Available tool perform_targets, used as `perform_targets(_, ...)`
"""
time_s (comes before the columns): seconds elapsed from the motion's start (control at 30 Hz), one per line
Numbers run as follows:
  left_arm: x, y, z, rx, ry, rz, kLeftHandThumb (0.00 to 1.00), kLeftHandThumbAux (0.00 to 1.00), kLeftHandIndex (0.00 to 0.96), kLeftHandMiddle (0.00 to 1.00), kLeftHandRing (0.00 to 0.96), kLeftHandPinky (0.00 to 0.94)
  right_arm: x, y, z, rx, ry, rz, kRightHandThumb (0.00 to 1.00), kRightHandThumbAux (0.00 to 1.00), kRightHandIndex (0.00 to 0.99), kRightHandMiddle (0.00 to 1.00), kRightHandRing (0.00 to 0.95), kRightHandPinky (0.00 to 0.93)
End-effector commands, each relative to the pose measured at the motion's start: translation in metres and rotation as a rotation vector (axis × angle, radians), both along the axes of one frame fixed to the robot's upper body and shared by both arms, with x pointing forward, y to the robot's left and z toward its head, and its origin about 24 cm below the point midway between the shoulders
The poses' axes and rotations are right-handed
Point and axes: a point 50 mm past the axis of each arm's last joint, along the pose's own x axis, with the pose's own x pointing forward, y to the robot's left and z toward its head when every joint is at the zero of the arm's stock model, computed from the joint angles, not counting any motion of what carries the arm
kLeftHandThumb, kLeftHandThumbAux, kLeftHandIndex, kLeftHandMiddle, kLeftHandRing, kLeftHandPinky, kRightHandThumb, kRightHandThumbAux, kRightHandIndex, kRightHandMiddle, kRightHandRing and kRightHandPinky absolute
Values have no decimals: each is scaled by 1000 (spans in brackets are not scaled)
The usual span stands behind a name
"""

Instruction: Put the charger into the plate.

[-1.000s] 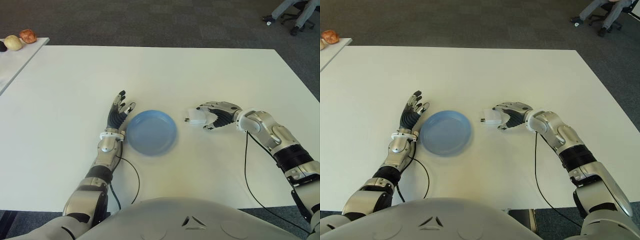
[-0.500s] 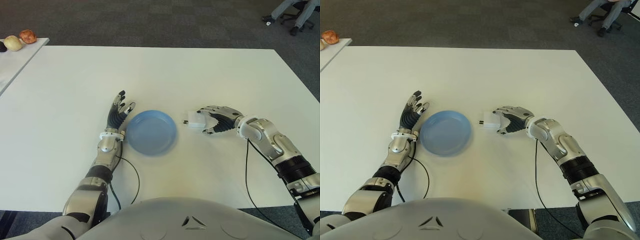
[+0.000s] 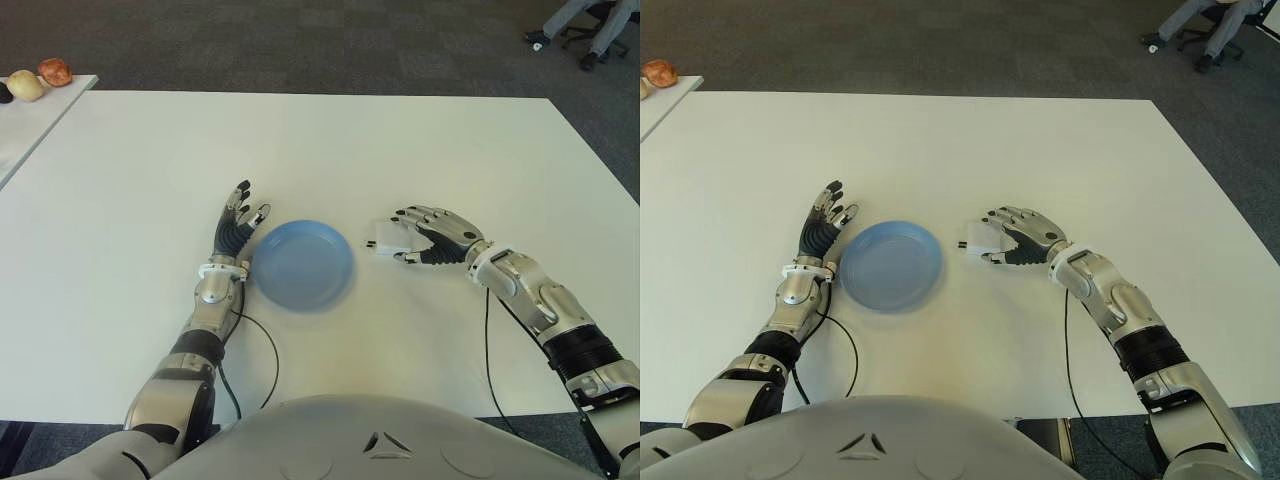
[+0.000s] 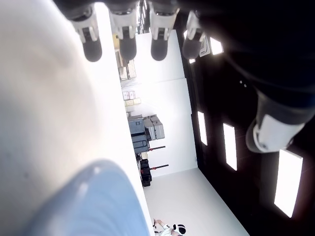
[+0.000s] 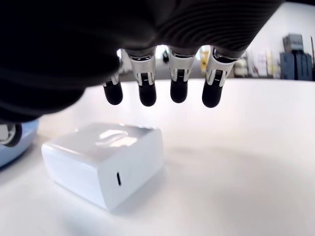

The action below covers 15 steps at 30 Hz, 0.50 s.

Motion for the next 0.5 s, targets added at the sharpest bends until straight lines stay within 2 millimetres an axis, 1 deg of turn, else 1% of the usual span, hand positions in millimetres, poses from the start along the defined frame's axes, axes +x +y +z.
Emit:
perform_targets(0.03,-40,3,-40,8,213,11,0,521,0,23,24,30,10,5,-4,18,-55,33,300,145,0,0,0,0)
perform_targets(0.23,-41,2,-40,11,208,6,0,513,0,24,25,34,18,9,-5,41,-94,56,304,112,0,0,0,0)
perform_targets(0.5,-41,1,-40,3,214,3,0,513,0,30,31,32,23,11,-6,62,-115,86,292,101,0,0,0,0)
